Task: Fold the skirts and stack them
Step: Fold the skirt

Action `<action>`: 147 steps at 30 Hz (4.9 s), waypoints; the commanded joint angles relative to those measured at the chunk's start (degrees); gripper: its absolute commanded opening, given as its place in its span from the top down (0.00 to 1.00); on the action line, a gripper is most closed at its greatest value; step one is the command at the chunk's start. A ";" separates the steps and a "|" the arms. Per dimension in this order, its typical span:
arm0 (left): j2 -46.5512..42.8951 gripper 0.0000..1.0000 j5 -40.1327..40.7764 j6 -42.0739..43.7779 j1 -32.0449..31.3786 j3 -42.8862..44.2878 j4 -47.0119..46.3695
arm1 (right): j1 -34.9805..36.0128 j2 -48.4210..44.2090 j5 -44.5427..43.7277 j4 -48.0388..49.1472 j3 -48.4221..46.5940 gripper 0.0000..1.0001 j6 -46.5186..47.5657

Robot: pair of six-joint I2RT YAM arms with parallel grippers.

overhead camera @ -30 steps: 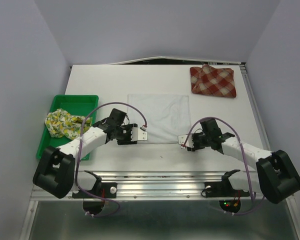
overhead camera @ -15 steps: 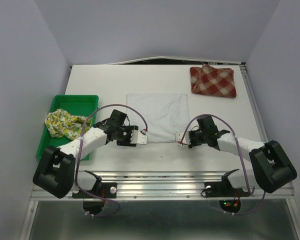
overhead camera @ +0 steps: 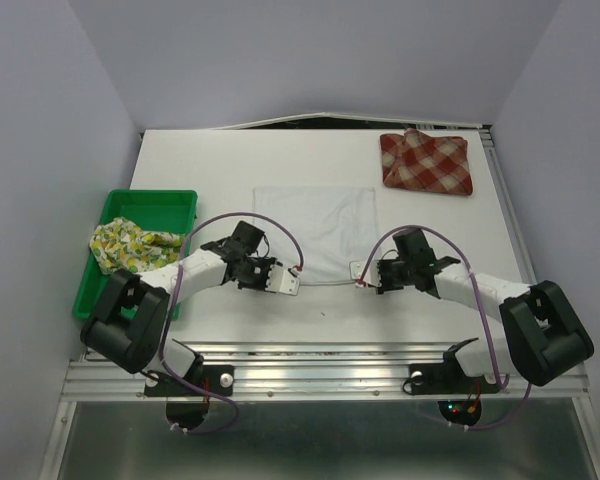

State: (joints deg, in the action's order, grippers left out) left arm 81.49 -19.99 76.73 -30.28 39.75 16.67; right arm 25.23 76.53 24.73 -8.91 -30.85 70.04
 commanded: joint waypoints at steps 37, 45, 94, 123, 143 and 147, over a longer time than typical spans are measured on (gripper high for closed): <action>-8.13 1.00 -9.89 -8.53 9.71 17.80 15.86 | -0.01 -5.89 1.46 -33.81 -23.98 0.99 -6.77; 1.11 1.00 -9.28 -5.63 11.91 26.16 15.59 | -3.35 3.34 2.16 -35.21 -32.50 0.99 -2.37; 18.08 0.63 -8.75 -51.59 15.25 32.67 5.57 | -13.72 49.15 17.01 -35.65 -64.52 0.62 -35.76; -6.51 0.11 19.27 -44.55 -13.55 18.81 -5.67 | -10.56 18.57 28.28 -13.16 -23.82 0.42 -81.99; 12.24 0.37 3.66 -63.87 0.20 43.69 1.23 | -7.57 24.63 8.59 -12.82 -34.28 0.60 -81.28; 20.63 0.40 2.85 -70.48 2.51 51.66 2.85 | -7.57 24.80 5.60 -7.19 -29.02 0.66 -84.01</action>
State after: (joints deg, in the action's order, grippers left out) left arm 97.32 -13.13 12.88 -29.06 88.23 15.64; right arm 17.63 101.54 35.57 -22.39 -63.07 -11.22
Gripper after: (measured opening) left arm 0.599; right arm 0.367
